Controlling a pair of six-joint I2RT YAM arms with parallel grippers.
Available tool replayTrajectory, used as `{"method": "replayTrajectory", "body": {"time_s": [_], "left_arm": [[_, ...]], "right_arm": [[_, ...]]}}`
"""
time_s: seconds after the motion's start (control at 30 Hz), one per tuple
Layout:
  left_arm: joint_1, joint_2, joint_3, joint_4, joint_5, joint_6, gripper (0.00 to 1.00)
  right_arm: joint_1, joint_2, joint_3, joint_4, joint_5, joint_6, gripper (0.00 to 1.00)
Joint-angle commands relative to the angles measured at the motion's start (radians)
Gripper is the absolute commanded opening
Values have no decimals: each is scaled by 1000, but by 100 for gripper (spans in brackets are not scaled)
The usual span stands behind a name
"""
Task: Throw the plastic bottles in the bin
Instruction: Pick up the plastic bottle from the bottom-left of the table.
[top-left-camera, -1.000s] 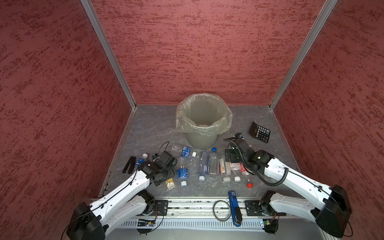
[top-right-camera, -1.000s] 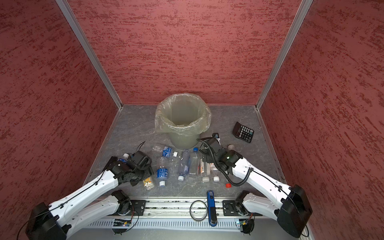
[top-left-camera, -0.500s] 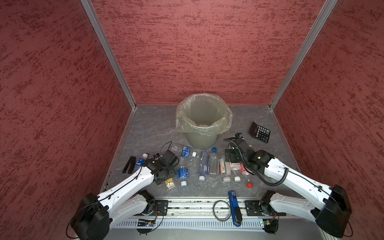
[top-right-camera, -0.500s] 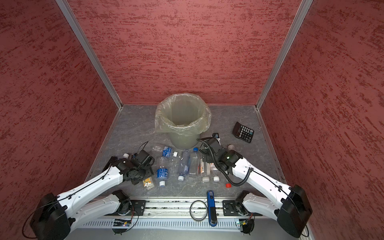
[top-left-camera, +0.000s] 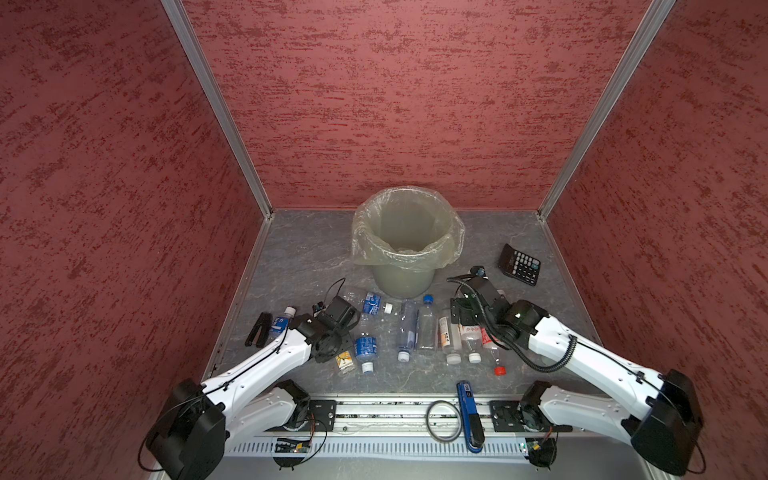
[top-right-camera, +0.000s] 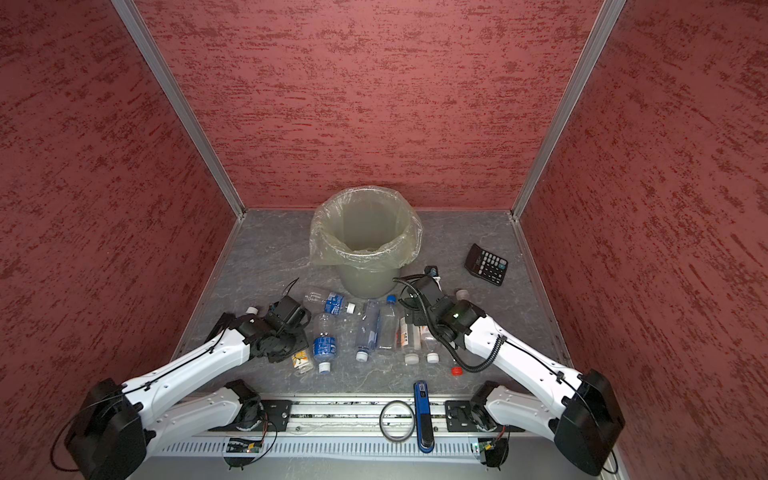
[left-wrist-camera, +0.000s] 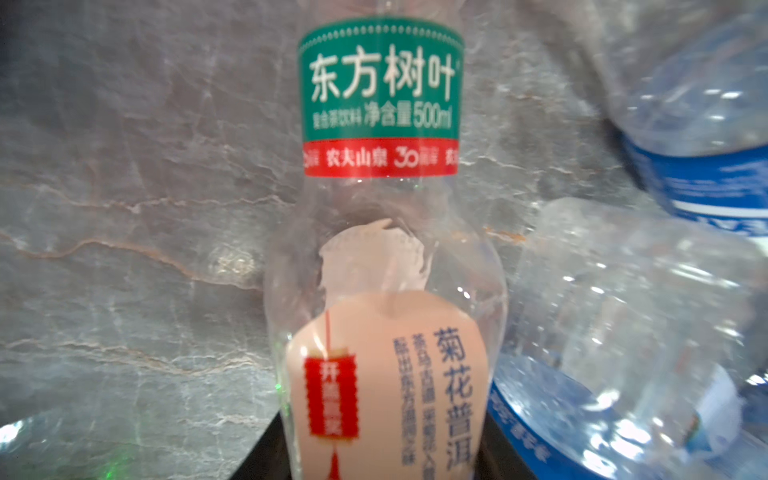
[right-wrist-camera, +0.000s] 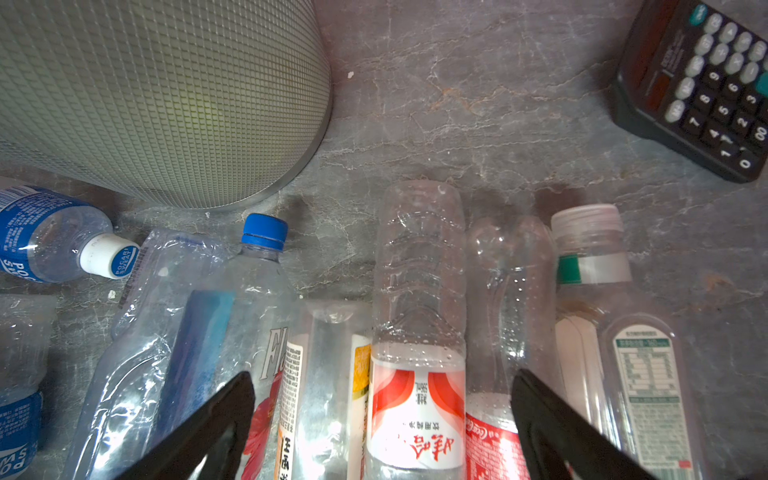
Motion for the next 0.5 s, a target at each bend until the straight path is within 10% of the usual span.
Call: {"method": "replayTrajectory", "body": {"time_s": [0.0, 0.47], "left_arm": [[-36, -106, 20, 48, -39, 53, 47], [-189, -361, 284, 57, -252, 262, 54]], "right_arm": [[4, -9, -7, 10, 39, 18, 98], [3, -10, -26, 52, 55, 39, 99]]}}
